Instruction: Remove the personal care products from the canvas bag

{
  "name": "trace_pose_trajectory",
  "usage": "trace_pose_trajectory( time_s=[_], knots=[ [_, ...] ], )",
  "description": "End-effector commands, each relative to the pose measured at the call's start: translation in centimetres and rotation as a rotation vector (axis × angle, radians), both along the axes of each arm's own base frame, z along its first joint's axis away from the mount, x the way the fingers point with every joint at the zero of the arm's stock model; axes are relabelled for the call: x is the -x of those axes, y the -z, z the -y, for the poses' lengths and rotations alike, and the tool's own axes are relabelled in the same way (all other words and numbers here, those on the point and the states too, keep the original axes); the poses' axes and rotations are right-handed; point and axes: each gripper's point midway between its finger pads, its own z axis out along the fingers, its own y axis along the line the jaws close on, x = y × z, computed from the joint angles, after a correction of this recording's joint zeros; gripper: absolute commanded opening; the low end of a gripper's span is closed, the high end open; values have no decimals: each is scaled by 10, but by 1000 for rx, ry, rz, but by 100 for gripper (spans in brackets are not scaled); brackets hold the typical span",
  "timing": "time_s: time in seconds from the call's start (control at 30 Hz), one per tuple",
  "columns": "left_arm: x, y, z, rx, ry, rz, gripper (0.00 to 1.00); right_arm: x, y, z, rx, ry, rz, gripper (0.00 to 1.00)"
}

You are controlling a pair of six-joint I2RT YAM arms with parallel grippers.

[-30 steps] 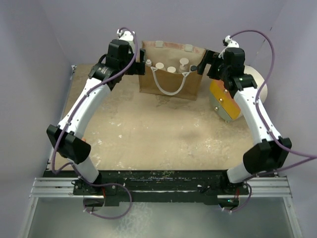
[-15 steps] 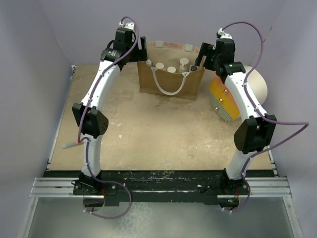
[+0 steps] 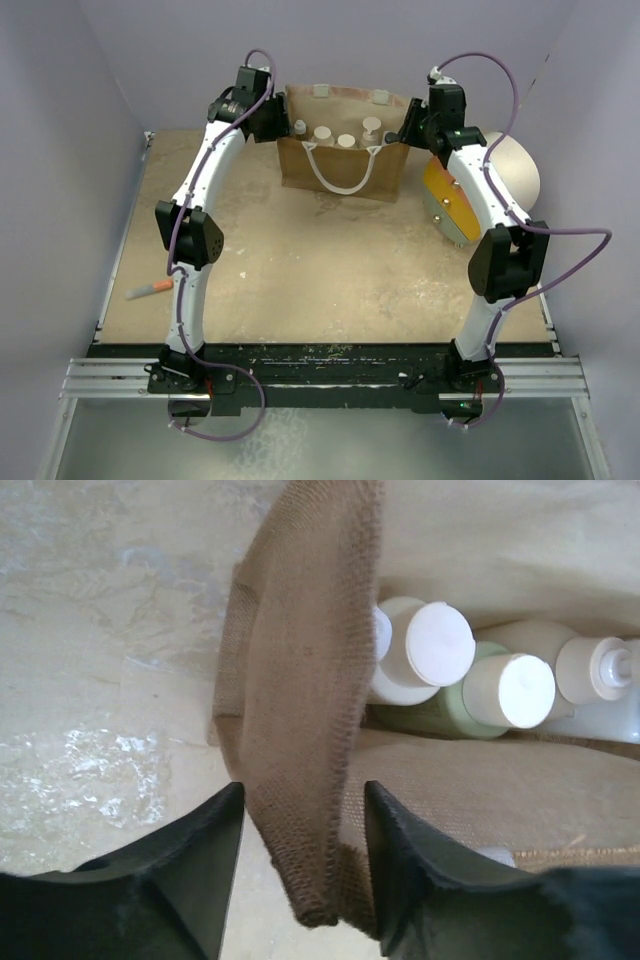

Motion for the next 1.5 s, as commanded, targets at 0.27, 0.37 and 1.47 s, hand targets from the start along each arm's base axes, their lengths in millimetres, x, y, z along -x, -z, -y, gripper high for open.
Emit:
trace_pose_trajectory(
  time_s=[0.27,0.37,1.47],
  knots=[
    [27,-34,13,146,70,-33,11,24,-14,-17,-90,-96,13,0],
    [36,-44,16,172,101,-37,0,35,-6,-24,-103,-135,-82,0],
    [338,-62,-20,428,152,-312,0,294,-9,-83,-317,-435,-316,0]
  ],
)
